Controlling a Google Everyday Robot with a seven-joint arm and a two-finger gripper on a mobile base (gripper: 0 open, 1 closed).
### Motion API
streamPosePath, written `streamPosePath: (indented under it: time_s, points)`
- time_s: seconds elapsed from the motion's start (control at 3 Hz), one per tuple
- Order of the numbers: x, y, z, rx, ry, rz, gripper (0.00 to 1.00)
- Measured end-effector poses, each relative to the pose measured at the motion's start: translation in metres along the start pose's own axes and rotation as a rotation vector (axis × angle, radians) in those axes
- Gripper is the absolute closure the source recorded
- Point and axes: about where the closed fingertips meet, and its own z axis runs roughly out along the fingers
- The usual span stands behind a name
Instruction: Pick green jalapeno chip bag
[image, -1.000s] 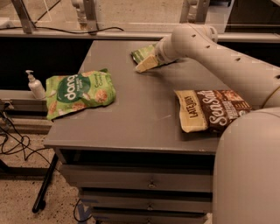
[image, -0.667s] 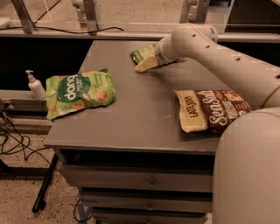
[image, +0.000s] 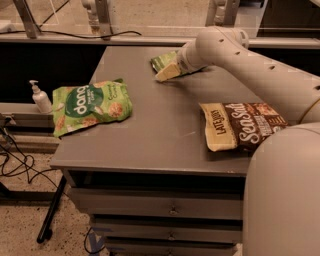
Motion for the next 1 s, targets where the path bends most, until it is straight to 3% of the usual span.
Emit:
streamPosePath:
  time_s: [1.0]
  points:
    - [-0.0008,-0.0002,-0.0004,0.000,0.000,0.000,0.13]
